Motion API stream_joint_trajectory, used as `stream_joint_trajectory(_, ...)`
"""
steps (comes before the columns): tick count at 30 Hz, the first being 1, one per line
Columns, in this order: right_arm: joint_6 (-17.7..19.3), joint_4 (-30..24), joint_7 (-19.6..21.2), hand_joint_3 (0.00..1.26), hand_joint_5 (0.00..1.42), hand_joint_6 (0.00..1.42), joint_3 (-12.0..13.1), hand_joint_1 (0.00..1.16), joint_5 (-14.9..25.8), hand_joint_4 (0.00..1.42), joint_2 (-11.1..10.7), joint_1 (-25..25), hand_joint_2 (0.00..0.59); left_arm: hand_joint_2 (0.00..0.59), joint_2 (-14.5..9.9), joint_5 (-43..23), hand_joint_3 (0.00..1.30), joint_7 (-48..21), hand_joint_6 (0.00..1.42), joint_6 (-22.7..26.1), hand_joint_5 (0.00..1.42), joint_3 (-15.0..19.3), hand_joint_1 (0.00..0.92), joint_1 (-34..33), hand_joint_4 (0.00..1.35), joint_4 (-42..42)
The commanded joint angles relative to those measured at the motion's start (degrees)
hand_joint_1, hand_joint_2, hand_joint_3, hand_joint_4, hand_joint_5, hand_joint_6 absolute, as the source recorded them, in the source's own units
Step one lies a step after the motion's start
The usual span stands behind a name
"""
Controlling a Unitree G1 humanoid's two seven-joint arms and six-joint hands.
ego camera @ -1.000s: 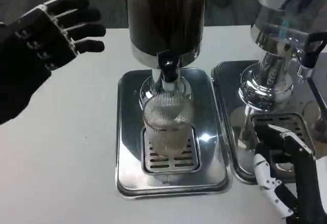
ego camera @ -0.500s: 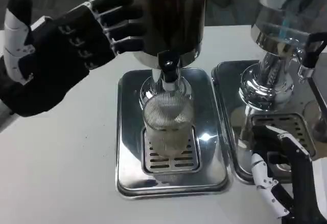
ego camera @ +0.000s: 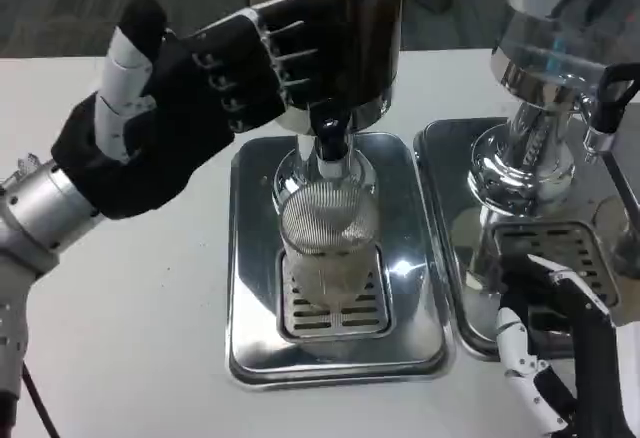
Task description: Grasp the cup under the faucet to collect the drink, then remove the cup.
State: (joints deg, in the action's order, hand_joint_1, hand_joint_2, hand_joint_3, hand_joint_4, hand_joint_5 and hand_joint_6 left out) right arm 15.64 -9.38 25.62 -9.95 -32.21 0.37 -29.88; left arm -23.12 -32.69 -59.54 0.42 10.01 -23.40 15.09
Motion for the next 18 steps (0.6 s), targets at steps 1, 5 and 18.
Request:
stream_joint_trajectory(1, 0.7, 0.4, 1.1, 0.41, 0.4, 0.47, 0.0, 0.44, 0.5, 0.41, 0.3, -0.5, 0.493, 0.097, 1.3, 3.2, 0.22, -0.3, 0.2, -3.1, 0.17, -1.5, 0.0, -1.4, 0.13, 2.1)
stream_joint_trajectory(5, 0.7, 0.4, 1.3, 0.41, 0.4, 0.47, 0.0, 0.44, 0.5, 0.41, 0.4, -0.7, 0.493, 0.097, 1.7, 5.3, 0.22, -0.8, 0.2, -5.6, 0.17, -2.6, 0.0, -1.8, 0.13, 4.4)
stream_joint_trajectory(18, 0.7, 0.2, 1.5, 0.41, 0.4, 0.47, 0.0, 0.46, 0.7, 0.41, 0.6, -1.1, 0.499, 0.097, 2.9, 10.4, 0.22, -1.4, 0.2, -16.3, 0.17, -4.2, 0.0, -3.2, 0.13, 12.6)
